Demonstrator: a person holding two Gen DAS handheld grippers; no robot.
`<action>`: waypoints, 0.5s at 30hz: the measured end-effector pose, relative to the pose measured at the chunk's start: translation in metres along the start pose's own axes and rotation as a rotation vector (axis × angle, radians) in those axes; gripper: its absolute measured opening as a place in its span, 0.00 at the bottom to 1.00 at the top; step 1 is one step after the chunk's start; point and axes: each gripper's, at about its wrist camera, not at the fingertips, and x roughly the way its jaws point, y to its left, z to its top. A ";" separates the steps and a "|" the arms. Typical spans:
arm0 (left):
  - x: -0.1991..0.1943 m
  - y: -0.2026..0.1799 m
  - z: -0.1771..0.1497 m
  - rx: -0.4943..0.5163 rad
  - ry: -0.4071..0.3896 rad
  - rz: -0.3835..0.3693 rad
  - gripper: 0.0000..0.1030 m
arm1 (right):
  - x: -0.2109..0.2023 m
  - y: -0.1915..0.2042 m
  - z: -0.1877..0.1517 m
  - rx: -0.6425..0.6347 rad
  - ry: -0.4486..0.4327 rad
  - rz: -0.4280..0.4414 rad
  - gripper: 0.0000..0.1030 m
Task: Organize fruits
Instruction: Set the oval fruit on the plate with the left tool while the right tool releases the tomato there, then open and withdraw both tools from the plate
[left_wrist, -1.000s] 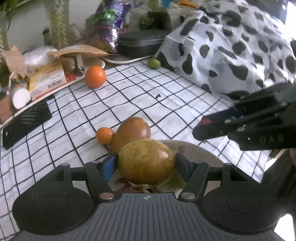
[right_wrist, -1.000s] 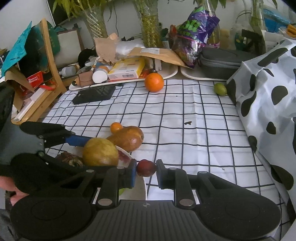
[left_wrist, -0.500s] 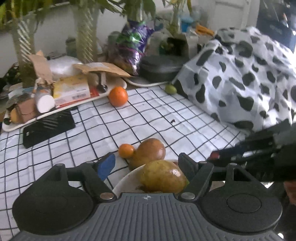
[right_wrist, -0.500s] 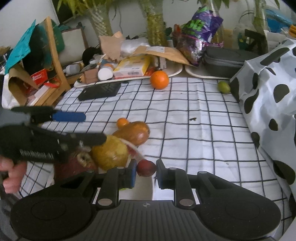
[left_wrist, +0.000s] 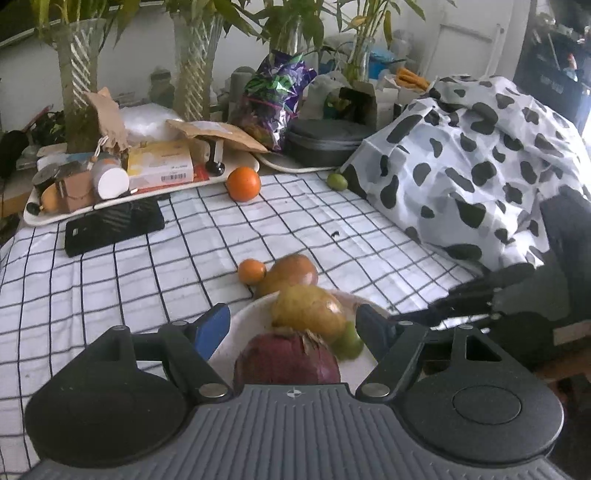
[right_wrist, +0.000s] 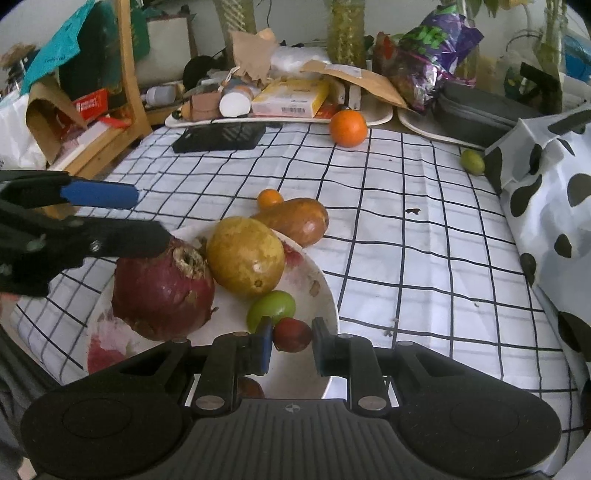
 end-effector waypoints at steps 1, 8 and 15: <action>-0.002 -0.001 -0.002 -0.001 0.002 0.001 0.72 | 0.001 0.001 0.000 -0.009 -0.001 -0.004 0.23; -0.016 -0.009 -0.020 0.002 0.023 0.007 0.72 | -0.010 0.010 -0.008 -0.041 -0.041 -0.043 0.67; -0.026 -0.022 -0.038 0.027 0.058 0.036 0.72 | -0.031 0.017 -0.023 -0.027 -0.070 -0.085 0.95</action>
